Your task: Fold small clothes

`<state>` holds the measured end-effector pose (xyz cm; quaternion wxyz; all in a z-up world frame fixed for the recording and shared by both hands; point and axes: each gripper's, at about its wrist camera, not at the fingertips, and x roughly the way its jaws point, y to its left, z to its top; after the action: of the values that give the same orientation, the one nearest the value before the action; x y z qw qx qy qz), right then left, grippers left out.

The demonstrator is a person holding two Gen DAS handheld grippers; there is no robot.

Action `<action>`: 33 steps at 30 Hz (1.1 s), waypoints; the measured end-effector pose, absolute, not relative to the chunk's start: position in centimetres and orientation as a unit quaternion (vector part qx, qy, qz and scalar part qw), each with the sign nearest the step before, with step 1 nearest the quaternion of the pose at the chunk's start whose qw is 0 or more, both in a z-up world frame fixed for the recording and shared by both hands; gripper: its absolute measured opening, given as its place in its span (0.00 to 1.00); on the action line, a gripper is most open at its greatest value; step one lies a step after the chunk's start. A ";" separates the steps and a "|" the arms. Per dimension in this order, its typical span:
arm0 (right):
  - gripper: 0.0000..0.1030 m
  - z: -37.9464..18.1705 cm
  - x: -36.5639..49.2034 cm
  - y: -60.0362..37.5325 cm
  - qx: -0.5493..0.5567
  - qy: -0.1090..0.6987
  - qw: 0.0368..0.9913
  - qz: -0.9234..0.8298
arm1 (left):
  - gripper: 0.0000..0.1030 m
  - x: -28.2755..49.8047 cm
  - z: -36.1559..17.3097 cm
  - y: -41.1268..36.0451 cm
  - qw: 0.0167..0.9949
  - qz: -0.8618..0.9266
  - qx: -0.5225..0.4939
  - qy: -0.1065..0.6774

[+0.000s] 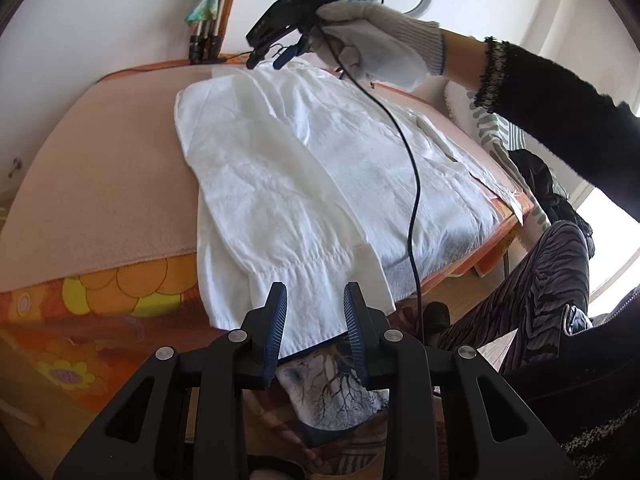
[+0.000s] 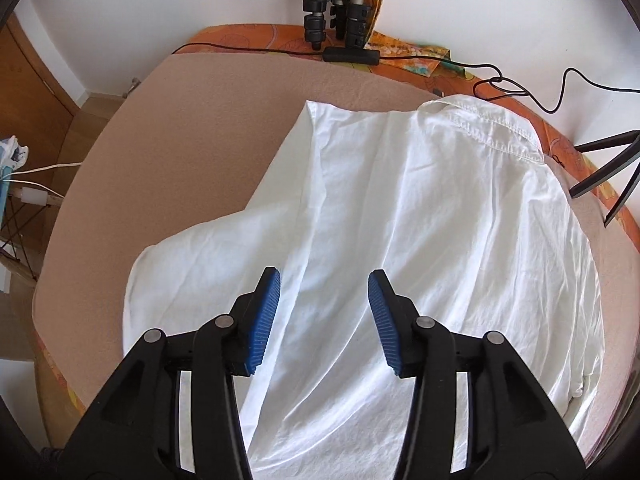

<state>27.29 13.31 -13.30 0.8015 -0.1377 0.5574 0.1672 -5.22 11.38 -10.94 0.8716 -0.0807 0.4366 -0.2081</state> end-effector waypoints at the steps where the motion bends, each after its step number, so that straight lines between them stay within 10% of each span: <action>1: 0.47 -12.8 26.7 13.8 -0.135 0.556 0.799 0.185 | 0.27 -4.9 -11.6 11.7 0.866 -0.199 -0.091 0.449; 20: 0.47 -16.3 21.4 16.7 -0.149 0.570 0.768 0.250 | 0.13 -4.5 -13.7 13.5 0.854 -0.160 -0.144 0.474; 26: 0.47 -18.4 22.0 14.1 -0.117 0.598 0.756 0.241 | 0.47 -4.4 -13.6 15.9 0.863 -0.098 -0.175 0.463; 33: 0.47 -18.3 22.4 12.9 -0.097 0.600 0.757 0.242 | 0.47 -3.3 -14.4 16.1 0.851 -0.105 -0.207 0.472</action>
<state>22.44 12.91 -18.35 0.7568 -0.0967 0.5995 0.2418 -3.31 16.09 -14.38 0.8507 -0.2066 0.4718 -0.1049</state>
